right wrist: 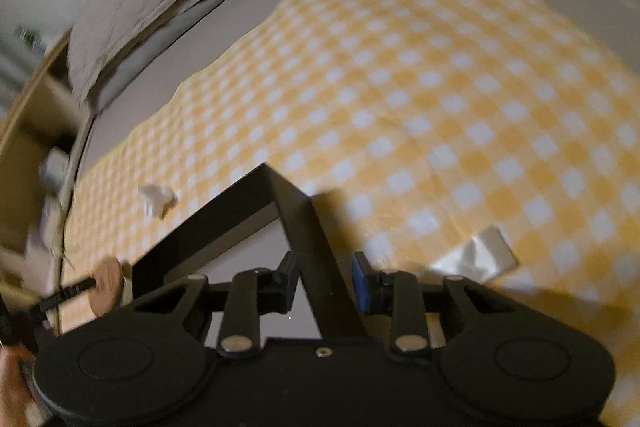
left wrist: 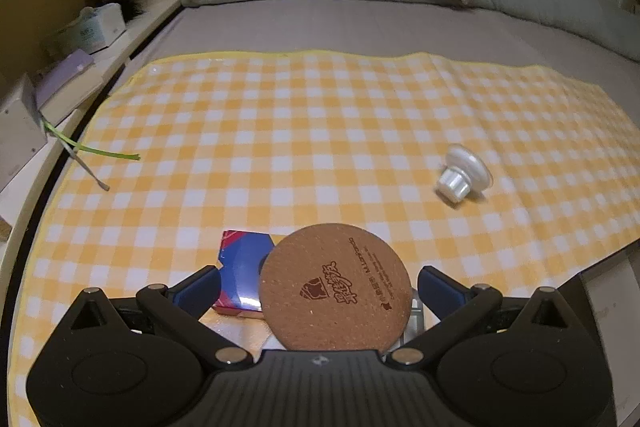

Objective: Organize rigid objects
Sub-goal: 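Carry the cork coaster with the left tool into the black box and release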

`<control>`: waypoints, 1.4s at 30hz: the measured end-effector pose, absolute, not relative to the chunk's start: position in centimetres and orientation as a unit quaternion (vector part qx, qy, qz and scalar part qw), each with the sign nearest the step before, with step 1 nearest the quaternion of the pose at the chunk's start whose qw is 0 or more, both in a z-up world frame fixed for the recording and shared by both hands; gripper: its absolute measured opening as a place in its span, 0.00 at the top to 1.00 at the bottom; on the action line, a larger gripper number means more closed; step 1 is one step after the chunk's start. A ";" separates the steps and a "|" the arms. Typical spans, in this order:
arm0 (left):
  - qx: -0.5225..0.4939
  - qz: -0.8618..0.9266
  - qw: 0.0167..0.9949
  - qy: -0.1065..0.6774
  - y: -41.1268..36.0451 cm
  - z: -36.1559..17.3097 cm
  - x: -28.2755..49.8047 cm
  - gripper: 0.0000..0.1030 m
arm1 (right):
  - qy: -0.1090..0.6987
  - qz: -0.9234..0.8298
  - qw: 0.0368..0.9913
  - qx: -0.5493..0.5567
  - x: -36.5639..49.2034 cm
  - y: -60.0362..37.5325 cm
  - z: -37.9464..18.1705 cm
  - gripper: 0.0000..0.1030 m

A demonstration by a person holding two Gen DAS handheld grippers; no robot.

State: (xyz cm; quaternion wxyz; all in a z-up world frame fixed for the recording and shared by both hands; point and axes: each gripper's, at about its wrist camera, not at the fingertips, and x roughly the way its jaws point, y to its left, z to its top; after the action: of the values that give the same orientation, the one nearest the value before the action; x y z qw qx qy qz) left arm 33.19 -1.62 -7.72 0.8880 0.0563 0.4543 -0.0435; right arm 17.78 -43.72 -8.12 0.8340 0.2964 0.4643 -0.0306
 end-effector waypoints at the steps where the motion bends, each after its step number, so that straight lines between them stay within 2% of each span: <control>1: 0.060 -0.046 0.887 0.456 -1.7 -7.9 33.3 0.00 | 0.469 -0.025 0.836 0.283 18.0 -43.3 -8.0 0.75; 4: 0.069 -0.053 0.884 0.460 -2.2 -8.4 33.7 0.00 | 0.486 -0.005 0.837 0.251 18.6 -42.2 -8.0 0.76; 8: 0.073 -0.052 0.880 0.466 -2.5 -9.1 34.2 0.00 | 0.517 -0.013 0.829 0.212 18.9 -41.2 -9.0 0.90; 20: 0.066 -0.023 0.861 0.505 -3.8 -11.4 36.0 0.01 | 0.529 -0.009 0.825 0.199 18.2 -41.2 -8.7 0.91; 21: 0.070 -0.018 0.860 0.506 -3.9 -11.5 36.0 0.05 | 0.529 -0.010 0.825 0.200 18.2 -41.2 -8.7 0.91; 27: 0.062 0.006 0.865 0.498 -3.8 -11.3 35.9 0.05 | 0.530 -0.009 0.825 0.194 18.4 -41.2 -8.6 0.91; 35: -0.009 0.009 0.884 0.468 -3.2 -8.0 34.8 0.05 | 0.527 -0.008 0.830 0.182 18.5 -40.8 -8.5 0.92; 42: -0.055 -0.113 0.886 0.447 -8.8 -4.7 31.4 0.05 | 0.528 -0.010 0.830 0.180 18.6 -40.8 -8.3 0.92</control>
State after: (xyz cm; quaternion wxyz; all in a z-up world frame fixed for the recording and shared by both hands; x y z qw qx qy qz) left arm 31.38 -8.81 -4.71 0.8858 -0.0551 0.4466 -0.1130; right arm 18.63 -40.76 -8.30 0.8297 0.1801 0.5283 -0.0097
